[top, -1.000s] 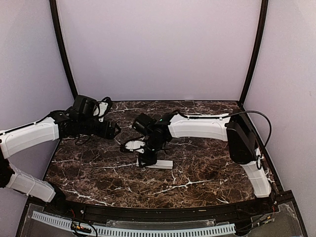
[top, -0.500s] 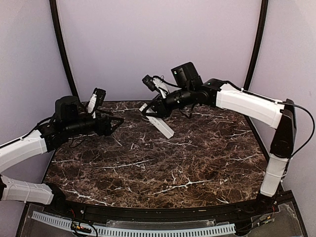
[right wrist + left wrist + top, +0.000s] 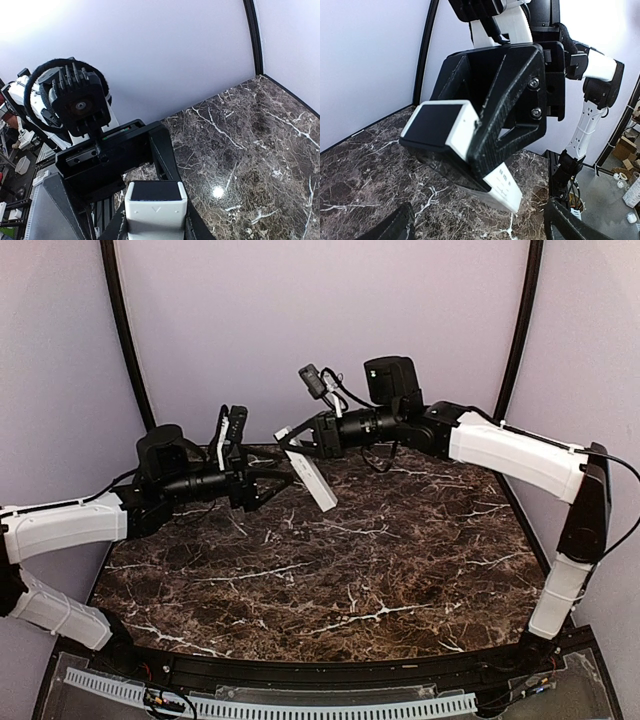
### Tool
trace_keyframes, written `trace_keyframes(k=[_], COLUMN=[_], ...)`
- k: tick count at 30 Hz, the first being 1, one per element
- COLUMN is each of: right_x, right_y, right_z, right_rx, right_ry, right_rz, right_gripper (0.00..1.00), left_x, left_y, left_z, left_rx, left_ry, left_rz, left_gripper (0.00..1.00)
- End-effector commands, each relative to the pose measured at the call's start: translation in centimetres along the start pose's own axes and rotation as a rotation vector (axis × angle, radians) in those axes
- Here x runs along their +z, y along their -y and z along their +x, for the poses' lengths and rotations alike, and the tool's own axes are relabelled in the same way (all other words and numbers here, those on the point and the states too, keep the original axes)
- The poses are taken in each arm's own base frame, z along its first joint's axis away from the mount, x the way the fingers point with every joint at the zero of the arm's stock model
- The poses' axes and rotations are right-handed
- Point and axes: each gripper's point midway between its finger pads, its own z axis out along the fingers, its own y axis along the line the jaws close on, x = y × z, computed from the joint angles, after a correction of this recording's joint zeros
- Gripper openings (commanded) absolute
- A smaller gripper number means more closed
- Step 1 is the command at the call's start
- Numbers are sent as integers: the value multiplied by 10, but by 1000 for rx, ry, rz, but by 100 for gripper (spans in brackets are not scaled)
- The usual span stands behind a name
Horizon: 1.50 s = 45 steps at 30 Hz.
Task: Load the batteries into the remote control
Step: Pass from the right arm to the left
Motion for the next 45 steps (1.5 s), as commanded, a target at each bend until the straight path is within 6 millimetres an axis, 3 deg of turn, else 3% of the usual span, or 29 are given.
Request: trace_keyframes(k=[1,7,15,28,34,39,43,45], right_x=[-18,-19,-20,-17,-15,-13,-13,-13], right_y=[-26,-33,-37,-38,-37,-37,-37,-34], right_z=[-36,-44,-47,-45,-42,-39,-36,-34], right_rx=[-49,-51,-49,-41,-34,-34,-37,-37], right_ry=[119,170,184,180,167,155,145,142], right_rz=[-61,-101,-128,-148,-157,-163,-164,-153], right_gripper=[4,4,3,3,3,4,9,20], left_x=[3,15,27,30,30,28,28,28], left_y=[19,23,15,21,25,26,24,22], left_z=[-25,-24,-18,-19,-18,-19,-18,-16], left_rx=[17,-40,-89,-99,-93,-90,-95,-98], left_ry=[68,70,59,77,78,83,75,65], left_rz=[84,121,113,167,190,192,175,164], left_gripper=[87,86,80,52,27,12,1,0])
